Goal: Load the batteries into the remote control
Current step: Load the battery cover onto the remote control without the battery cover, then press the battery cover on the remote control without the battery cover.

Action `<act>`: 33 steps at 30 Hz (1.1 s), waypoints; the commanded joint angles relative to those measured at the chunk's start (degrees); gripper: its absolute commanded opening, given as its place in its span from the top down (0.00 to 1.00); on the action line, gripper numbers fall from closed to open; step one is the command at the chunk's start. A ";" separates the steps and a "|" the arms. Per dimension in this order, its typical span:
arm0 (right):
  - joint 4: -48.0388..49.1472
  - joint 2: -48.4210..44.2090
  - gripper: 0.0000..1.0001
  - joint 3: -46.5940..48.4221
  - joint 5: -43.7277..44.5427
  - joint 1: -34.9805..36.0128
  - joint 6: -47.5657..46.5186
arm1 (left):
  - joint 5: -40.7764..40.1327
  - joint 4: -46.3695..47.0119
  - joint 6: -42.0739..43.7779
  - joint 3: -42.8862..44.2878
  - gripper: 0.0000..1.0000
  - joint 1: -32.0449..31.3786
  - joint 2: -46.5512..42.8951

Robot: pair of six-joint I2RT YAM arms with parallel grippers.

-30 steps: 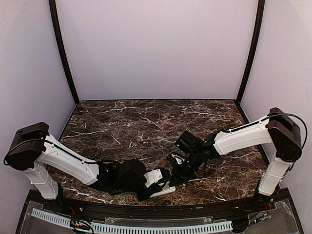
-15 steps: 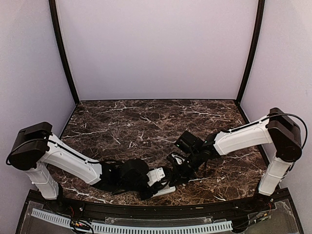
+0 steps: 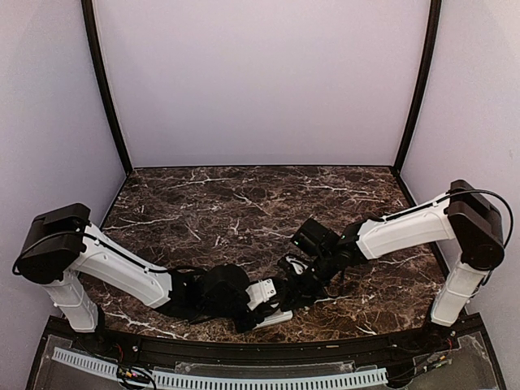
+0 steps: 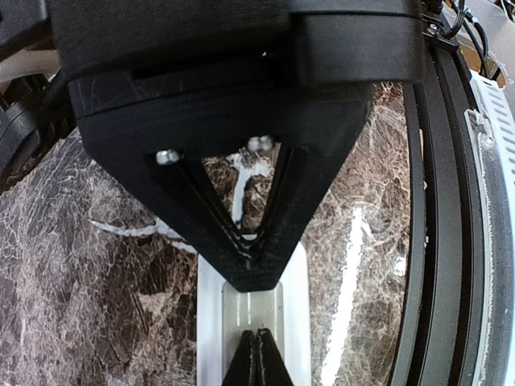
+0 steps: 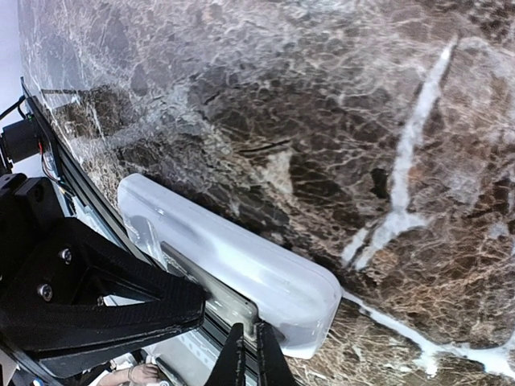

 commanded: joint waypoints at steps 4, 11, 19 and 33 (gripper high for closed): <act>1.16 -0.11 0.91 0.79 4.02 2.01 0.38 | 2.95 -9.27 -0.38 -3.60 1.00 -0.90 0.81; -6.66 -2.22 0.89 5.91 7.81 2.02 -2.28 | 2.39 -11.25 -2.04 -3.01 1.00 -0.93 1.33; -9.32 -3.47 0.88 6.89 8.27 1.92 -2.59 | 1.28 -11.84 -2.48 -3.21 1.00 -0.93 1.15; 5.38 1.85 1.00 -0.70 -0.42 1.92 1.19 | -0.49 -10.89 -3.82 -4.02 1.00 -0.93 -5.58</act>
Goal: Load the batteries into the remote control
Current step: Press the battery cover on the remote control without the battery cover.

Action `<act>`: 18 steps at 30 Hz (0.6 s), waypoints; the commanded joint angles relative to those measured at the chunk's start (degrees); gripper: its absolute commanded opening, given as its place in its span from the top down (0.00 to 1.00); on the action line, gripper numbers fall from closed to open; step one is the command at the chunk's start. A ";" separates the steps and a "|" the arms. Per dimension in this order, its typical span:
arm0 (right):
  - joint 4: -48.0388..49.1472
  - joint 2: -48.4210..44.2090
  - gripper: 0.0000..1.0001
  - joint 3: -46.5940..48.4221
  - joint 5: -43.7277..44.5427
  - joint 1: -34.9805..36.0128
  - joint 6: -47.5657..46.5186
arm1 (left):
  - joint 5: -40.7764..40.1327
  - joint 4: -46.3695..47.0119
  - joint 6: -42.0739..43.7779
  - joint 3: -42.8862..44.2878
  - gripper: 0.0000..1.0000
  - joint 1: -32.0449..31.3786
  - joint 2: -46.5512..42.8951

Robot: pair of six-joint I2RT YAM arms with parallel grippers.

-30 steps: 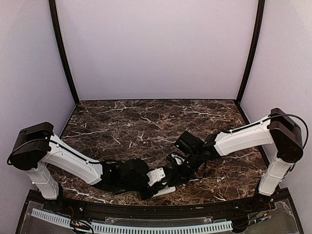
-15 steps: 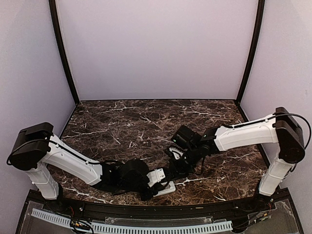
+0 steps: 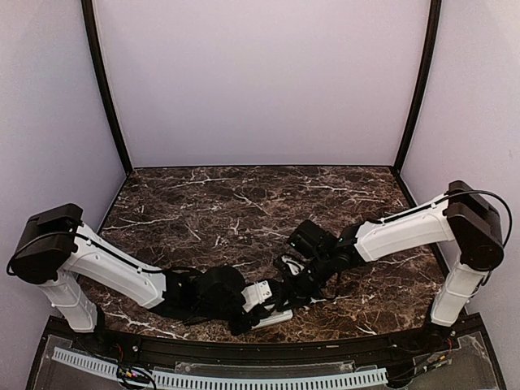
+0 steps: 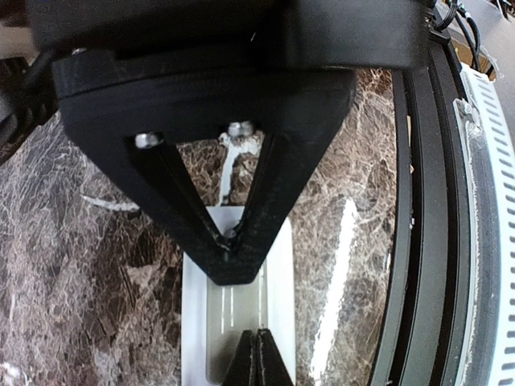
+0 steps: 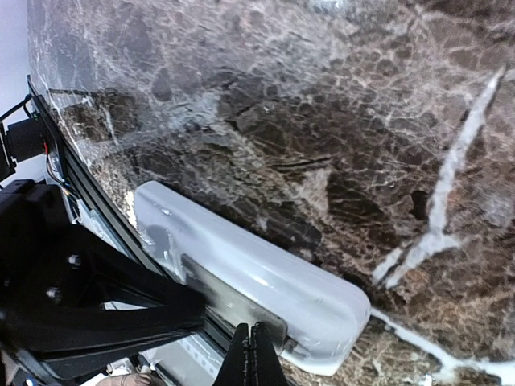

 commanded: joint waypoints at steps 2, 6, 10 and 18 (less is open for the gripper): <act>2.07 1.63 1.00 -1.43 -0.66 0.27 -0.17 | -2.40 -8.51 -1.41 -2.34 1.00 -0.47 -6.41; -1.60 -1.01 1.00 0.18 0.86 -0.02 -2.22 | -4.34 -8.58 -1.35 -1.86 0.98 -0.43 -13.96; -6.81 -4.46 0.84 6.28 3.22 0.17 -10.12 | -10.34 -10.11 -2.57 -1.94 0.74 -0.15 -23.04; -13.20 -1.77 0.58 17.03 7.83 1.89 -42.90 | -28.09 -18.89 -8.95 -1.86 0.02 4.27 -42.84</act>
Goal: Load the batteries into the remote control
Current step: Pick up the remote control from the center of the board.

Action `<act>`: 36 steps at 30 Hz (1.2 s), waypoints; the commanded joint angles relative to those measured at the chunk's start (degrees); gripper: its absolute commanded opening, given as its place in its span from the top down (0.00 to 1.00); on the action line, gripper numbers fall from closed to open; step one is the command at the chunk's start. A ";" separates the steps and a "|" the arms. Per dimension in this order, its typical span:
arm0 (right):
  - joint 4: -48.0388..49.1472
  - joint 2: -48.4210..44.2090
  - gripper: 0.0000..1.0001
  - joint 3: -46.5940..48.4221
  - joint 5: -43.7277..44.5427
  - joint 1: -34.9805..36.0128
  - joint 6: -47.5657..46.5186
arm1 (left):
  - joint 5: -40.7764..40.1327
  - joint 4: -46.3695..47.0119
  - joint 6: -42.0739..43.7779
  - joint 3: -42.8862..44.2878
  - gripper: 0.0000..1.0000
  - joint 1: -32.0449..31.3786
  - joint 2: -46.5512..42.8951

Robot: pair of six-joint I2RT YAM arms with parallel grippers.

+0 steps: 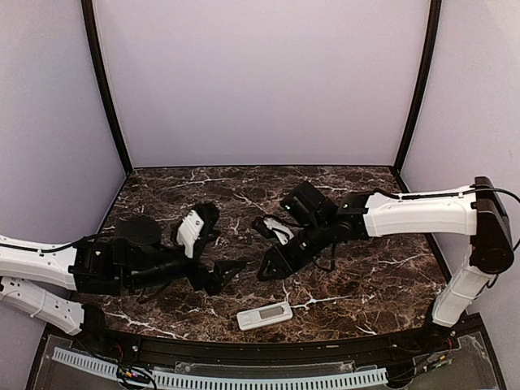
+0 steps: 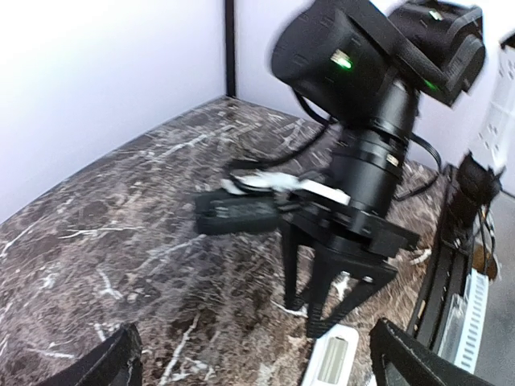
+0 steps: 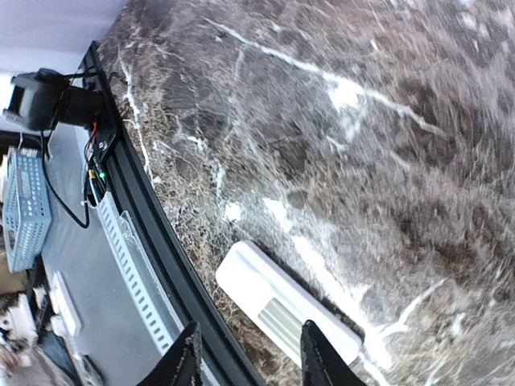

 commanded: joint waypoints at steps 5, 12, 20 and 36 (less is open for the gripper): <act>-10.55 9.57 0.44 10.10 9.82 10.05 -40.06 | -15.71 -12.37 -5.40 -1.04 0.01 4.01 -16.50; -14.84 19.38 0.21 17.58 18.73 17.05 -48.37 | -18.65 -15.84 -8.77 -2.40 0.01 4.76 -23.22; -18.63 25.04 0.26 20.40 26.90 18.95 -45.33 | -16.02 -13.82 -4.52 -2.65 0.01 4.83 -22.51; -21.96 28.06 0.44 21.94 28.11 18.98 -44.31 | -11.92 -12.05 -1.92 -2.15 0.02 4.83 -19.25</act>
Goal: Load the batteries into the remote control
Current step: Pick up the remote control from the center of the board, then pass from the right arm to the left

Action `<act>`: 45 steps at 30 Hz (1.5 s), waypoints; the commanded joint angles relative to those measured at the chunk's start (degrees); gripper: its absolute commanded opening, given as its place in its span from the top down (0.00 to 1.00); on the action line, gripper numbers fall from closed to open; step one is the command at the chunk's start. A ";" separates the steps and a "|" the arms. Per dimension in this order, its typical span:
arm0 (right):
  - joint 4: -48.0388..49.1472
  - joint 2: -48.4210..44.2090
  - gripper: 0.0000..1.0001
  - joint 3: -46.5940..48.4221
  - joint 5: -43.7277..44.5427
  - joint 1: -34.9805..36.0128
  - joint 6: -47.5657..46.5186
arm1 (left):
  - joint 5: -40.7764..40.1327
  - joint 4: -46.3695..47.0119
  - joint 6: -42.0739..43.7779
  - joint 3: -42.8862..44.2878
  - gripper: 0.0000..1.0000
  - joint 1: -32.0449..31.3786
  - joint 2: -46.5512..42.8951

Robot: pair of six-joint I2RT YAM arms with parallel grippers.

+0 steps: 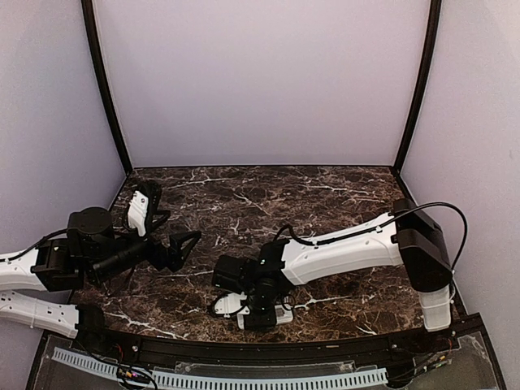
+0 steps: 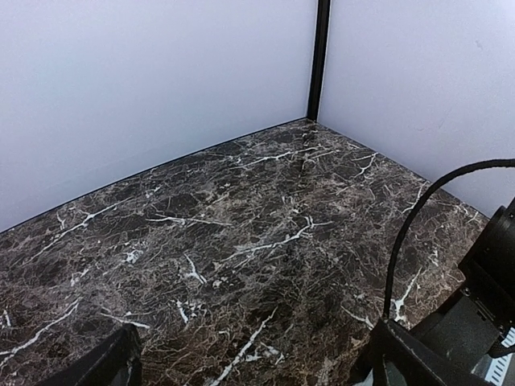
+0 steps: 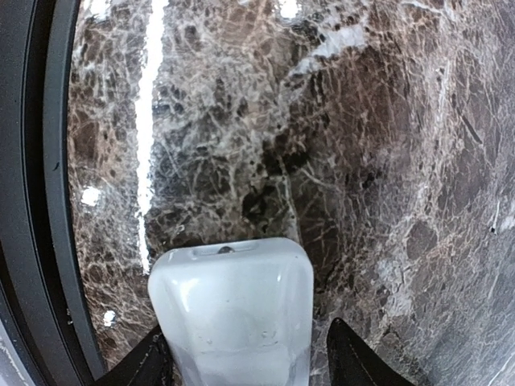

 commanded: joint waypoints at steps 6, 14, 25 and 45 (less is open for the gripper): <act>-2.77 1.88 0.63 0.73 0.87 0.36 -0.23 | -0.20 -0.69 1.78 -0.12 0.01 0.43 1.12; -0.47 -5.19 0.68 1.29 -1.70 -2.71 1.41 | 3.80 -0.73 2.20 2.29 0.01 3.20 4.28; 11.11 -23.40 0.69 -3.76 -16.85 -12.08 8.42 | 8.82 -1.19 9.26 6.55 0.02 3.43 3.27; 63.90 -37.29 0.74 -11.04 -41.21 -17.44 30.43 | 41.65 22.64 11.53 13.44 0.01 3.43 12.42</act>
